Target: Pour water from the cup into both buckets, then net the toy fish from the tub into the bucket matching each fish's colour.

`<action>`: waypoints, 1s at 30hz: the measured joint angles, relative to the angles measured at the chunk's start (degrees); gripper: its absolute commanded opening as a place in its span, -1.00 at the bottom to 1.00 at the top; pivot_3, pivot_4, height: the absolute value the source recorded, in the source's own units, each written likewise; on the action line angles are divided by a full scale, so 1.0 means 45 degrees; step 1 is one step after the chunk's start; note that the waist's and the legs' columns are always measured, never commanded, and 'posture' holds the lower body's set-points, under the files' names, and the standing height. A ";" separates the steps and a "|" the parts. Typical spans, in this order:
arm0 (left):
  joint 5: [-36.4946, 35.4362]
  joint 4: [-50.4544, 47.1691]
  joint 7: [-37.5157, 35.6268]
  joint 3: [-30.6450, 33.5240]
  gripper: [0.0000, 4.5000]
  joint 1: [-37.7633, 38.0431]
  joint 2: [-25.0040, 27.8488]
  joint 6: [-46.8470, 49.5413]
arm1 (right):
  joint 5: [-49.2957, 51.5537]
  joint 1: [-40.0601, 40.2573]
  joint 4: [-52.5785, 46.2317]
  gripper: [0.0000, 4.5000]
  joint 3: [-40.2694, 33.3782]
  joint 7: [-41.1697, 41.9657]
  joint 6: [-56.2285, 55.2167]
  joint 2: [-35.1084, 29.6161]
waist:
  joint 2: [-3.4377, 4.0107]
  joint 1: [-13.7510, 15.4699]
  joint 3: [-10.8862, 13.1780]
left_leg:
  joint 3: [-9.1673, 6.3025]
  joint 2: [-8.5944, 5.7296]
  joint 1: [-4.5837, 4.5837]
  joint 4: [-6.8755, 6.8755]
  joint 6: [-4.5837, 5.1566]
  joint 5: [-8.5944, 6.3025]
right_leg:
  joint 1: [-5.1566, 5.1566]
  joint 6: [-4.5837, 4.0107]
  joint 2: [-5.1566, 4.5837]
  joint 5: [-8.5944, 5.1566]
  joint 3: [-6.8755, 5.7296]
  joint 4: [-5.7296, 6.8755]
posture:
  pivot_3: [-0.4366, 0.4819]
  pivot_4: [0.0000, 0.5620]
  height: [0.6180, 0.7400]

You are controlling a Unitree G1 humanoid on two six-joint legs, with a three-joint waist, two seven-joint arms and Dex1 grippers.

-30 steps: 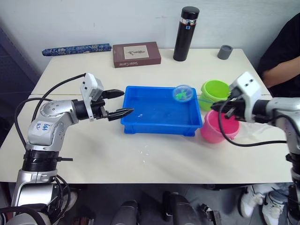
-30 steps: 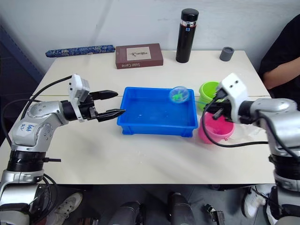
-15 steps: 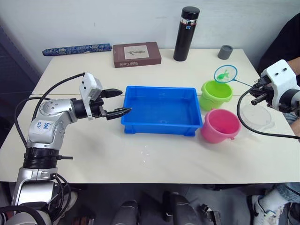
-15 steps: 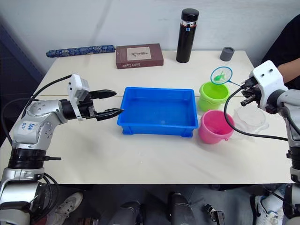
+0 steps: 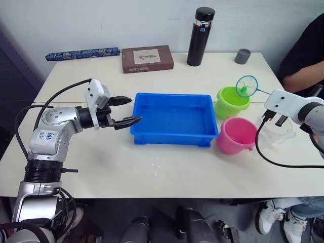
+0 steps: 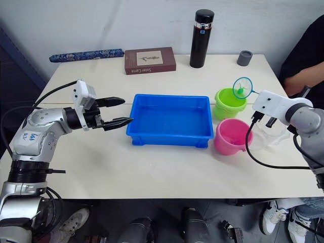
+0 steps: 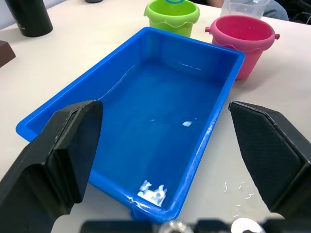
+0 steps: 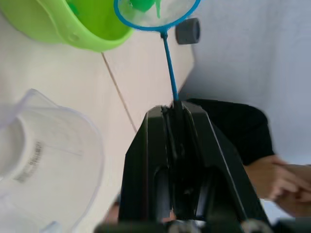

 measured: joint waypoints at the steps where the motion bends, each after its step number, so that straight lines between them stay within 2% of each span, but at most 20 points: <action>1: 0.0000 0.0000 0.0000 0.0000 0.99 0.0000 0.0000 0.0000 | -0.0275 0.0002 0.0059 -1.00 0.0080 -0.0146 -0.0353 -0.0054 | 0.0000 0.0006 0.0000 | 0.0000 0.0000 0.0000 0.0000 0.0000 0.0000 | 0.0001 0.0000 0.0000 0.0000 -0.0001 -0.0001 | -0.05 -0.47 0.99; 10: 0.0000 -0.0001 0.0006 0.0001 0.99 0.0000 0.0001 0.0002 | -0.2693 0.0210 0.0478 -1.00 0.0208 -0.1167 -0.2828 -0.0479 | 0.0000 0.0012 0.0000 | 0.0006 -0.0001 -0.0001 0.0001 0.0000 0.0000 | 0.0003 0.0000 0.0001 0.0000 0.0003 -0.0001 | -0.05 -0.47 0.99; 15: -0.0003 -0.0003 0.0005 0.0002 0.99 0.0006 0.0011 0.0011 | -0.2590 0.0435 0.0608 -1.00 0.0071 -0.0938 -0.3054 -0.0374 | 0.0000 0.0010 0.0000 | 0.0007 0.0000 -0.0001 0.0003 0.0001 0.0001 | 0.0003 0.0000 0.0002 0.0000 0.0003 0.0000 | -0.05 -0.47 0.99; 17: -0.0039 -0.0026 -0.0053 0.0053 0.99 0.0059 0.0068 0.0097 | -0.1571 0.0404 0.0397 -1.00 -0.0451 -0.0289 -0.2774 0.0116 | -0.0001 0.0002 0.0000 | 0.0004 0.0006 0.0002 0.0005 0.0001 0.0001 | 0.0009 0.0000 0.0011 0.0000 -0.0001 -0.0001 | -0.05 -0.47 0.99; 20: -0.0492 -0.0150 -0.0411 0.0207 0.99 0.0144 0.0230 0.0573 | 0.1612 -0.0040 -0.0490 -1.00 -0.1417 0.1823 -0.1505 0.1187 | 0.0000 -0.0065 0.0000 | 0.0016 0.0023 0.0010 0.0009 0.0001 0.0001 | 0.0008 0.0000 0.0029 0.0000 0.0006 0.0010 | -0.05 -0.47 0.99; 25: -0.1372 -0.0944 -0.1246 0.0607 0.99 0.0266 0.0938 0.1460 | 0.4983 -0.1460 -0.0987 -1.00 -0.2096 0.4737 0.0354 0.1370 | -0.0001 0.0000 0.0001 | -0.0005 0.0026 0.0007 0.0013 0.0000 0.0001 | 0.0017 -0.0001 0.0022 0.0000 0.0000 0.0000 | -0.05 -0.47 0.99; 30: -0.2468 -0.2502 -0.2370 0.1160 0.99 0.0983 0.2153 0.2206 | 0.8472 -0.2658 -0.1332 -1.00 -0.1894 0.8441 0.2890 0.1460 | 0.0000 0.0023 0.0001 | -0.0027 0.0024 0.0002 0.0009 0.0005 -0.0003 | 0.0029 -0.0001 0.0009 0.0000 -0.0013 -0.0022 | -0.05 -0.47 0.99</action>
